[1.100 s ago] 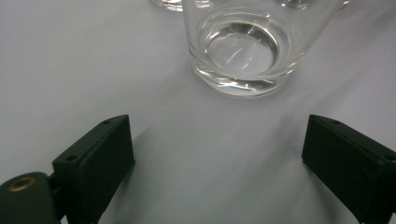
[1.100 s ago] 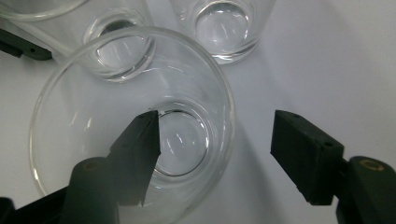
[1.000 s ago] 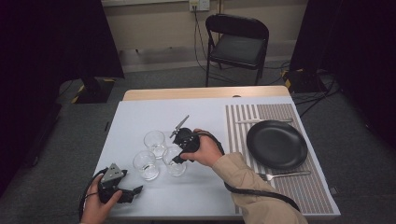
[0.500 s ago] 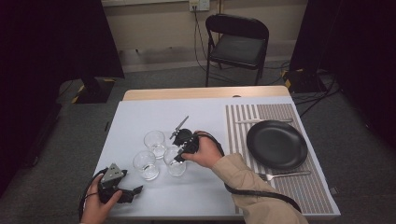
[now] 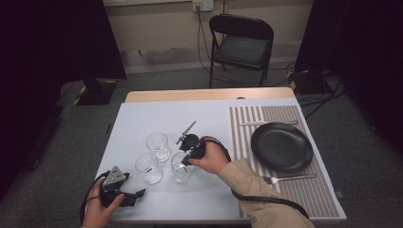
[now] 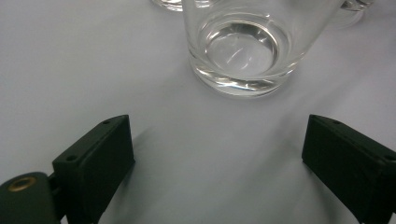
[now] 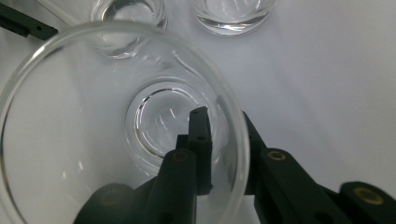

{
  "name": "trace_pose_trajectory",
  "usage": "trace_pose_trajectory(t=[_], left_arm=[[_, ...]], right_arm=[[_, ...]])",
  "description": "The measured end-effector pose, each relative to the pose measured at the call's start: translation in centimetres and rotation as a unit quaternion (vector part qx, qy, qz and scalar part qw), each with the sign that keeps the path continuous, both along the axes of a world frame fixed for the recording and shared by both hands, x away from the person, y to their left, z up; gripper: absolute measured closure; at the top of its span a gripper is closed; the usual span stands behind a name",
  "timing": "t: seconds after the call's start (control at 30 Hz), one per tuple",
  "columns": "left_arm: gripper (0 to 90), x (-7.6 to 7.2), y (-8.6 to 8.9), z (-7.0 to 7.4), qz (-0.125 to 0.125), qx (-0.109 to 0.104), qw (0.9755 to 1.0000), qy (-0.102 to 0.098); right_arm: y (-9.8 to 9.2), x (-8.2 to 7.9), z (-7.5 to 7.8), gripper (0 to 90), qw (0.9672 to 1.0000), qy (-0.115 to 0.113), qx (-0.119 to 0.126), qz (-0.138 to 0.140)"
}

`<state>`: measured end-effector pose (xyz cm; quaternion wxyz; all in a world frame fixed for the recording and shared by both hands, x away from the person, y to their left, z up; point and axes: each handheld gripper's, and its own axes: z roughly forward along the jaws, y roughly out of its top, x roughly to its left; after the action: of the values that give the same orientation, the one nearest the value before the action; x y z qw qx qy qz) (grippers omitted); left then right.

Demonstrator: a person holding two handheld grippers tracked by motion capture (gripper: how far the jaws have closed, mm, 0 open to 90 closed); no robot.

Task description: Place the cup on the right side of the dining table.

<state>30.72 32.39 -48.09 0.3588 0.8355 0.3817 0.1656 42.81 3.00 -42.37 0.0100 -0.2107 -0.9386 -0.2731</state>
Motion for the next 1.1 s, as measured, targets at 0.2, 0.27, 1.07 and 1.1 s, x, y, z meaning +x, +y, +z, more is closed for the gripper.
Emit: trace_pose_trajectory(t=[0.2, 0.27, 1.07, 1.1], left_arm=[[8.1, 0.0, 0.0, 0.0, 0.0, 0.0, 1.0, 0.0], [8.1, 0.0, 0.0, 0.0, 0.0, 0.0, 1.0, 0.0], [8.0, 0.0, 0.0, 0.0, 0.0, 0.0, 1.0, 0.0], [8.1, 0.0, 0.0, 0.0, 0.0, 0.0, 1.0, 0.0]], right_arm=[[-0.1, -0.3, 0.1, 83.6, 0.9999, 0.0, 0.0, -0.01], [-0.3, -0.4, 0.1, 83.9, 0.9998, 0.0, 0.004, -0.019], [-3.2, 0.3, 2.6, 85.5, 0.9961, 0.0, 0.044, -0.077], [-3.4, 0.3, 2.7, 85.5, 0.9957, 0.001, 0.046, -0.08]])
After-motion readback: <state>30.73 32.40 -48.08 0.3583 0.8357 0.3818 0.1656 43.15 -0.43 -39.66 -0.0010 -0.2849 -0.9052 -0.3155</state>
